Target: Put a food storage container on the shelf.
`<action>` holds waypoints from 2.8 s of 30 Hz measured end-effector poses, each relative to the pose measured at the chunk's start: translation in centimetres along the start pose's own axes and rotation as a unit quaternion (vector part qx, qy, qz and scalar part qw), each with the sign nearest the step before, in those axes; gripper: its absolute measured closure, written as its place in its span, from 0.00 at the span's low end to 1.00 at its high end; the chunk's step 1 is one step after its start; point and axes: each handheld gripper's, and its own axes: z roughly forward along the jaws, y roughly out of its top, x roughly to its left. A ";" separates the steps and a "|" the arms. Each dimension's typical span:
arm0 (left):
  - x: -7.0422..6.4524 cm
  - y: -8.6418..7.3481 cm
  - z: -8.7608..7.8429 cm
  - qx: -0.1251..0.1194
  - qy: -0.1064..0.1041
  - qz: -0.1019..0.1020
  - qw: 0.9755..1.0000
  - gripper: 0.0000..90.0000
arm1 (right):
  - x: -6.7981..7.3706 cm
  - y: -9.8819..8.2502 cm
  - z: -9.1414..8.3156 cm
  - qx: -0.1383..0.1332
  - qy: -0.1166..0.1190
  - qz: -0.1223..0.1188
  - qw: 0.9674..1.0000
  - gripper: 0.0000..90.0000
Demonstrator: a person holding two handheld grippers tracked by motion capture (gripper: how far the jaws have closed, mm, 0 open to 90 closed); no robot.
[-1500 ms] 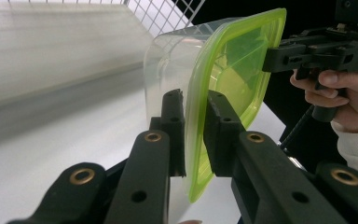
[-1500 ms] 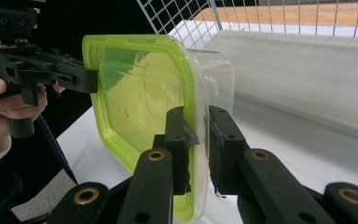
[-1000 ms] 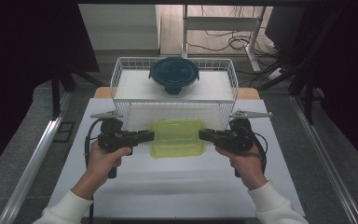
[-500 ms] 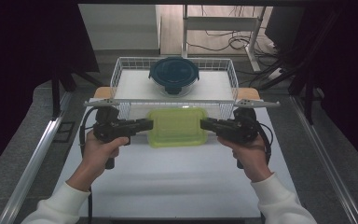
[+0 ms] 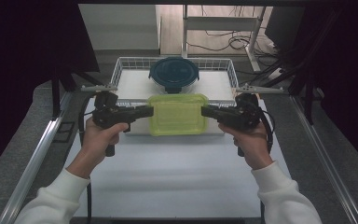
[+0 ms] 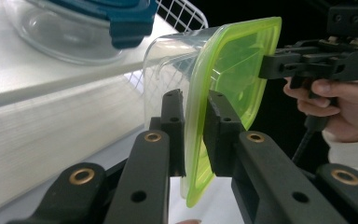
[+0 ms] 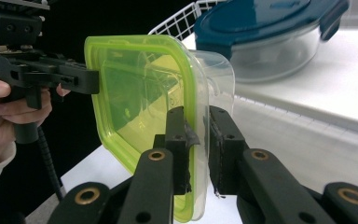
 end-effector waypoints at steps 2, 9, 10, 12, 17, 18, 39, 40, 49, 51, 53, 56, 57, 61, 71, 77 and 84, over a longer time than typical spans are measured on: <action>0.0 0.6 0.0 -0.001 0.004 0.003 1.000 0.89 | -0.1 0.6 0.0 -0.002 -0.001 -0.002 1.000 0.88; 0.0 2.7 -0.3 -0.008 0.013 0.016 1.000 0.89 | 0.0 2.7 0.1 -0.009 -0.009 -0.011 1.000 0.88; 0.0 2.7 -0.3 -0.008 0.013 0.016 1.000 0.89 | 0.0 3.0 0.2 -0.008 -0.009 -0.012 1.000 0.88; 0.3 3.4 -0.4 -0.010 0.013 0.014 1.000 0.89 | -0.1 3.5 0.3 -0.008 -0.010 -0.013 1.000 0.88; 0.7 4.4 -0.5 -0.014 0.007 0.014 1.000 0.89 | -0.3 4.7 0.6 -0.009 -0.009 -0.010 1.000 0.88; 0.8 4.7 -0.5 -0.013 0.005 0.015 1.000 0.89 | -0.4 4.8 0.6 -0.009 -0.008 -0.010 1.000 0.88; 3.6 10.4 0.4 -0.002 -0.015 -0.015 1.000 0.89 | -2.8 10.0 2.2 0.000 0.002 0.018 1.000 0.88; 3.7 10.7 0.4 -0.001 -0.016 -0.015 1.000 0.88 | -3.0 10.3 2.3 0.000 0.004 0.023 1.000 0.88; 5.5 12.9 1.1 0.010 -0.022 -0.041 0.999 0.88 | -5.0 12.4 3.8 0.016 0.021 0.057 0.998 0.88; 6.0 13.1 1.4 0.012 -0.024 -0.050 0.998 0.88 | -5.5 12.8 4.2 0.024 0.020 0.065 0.997 0.88; 6.6 13.2 1.7 0.013 -0.026 -0.063 0.998 0.88 | -5.9 13.1 4.6 0.028 0.020 0.074 0.997 0.88; 7.5 13.2 2.1 0.015 -0.032 -0.078 0.996 0.88 | -6.7 13.3 5.1 0.034 0.024 0.089 0.995 0.88; 7.7 13.2 2.2 0.015 -0.032 -0.081 0.996 0.88 | -7.0 13.3 5.3 0.035 0.025 0.096 0.994 0.88; 8.5 13.3 2.6 0.015 -0.028 -0.093 0.995 0.88 | -7.9 13.2 6.2 0.040 0.027 0.117 0.992 0.88; 10.3 13.1 3.5 0.011 -0.028 -0.121 0.992 0.88 | -9.3 13.2 7.7 0.044 0.027 0.146 0.988 0.88; 11.3 13.2 4.2 0.007 -0.027 -0.150 0.988 0.87 | -10.2 13.1 8.3 0.037 0.032 0.173 0.984 0.86; 11.8 13.1 5.0 0.006 -0.019 -0.163 0.986 0.85 | -11.1 12.9 8.8 0.036 0.035 0.202 0.978 0.84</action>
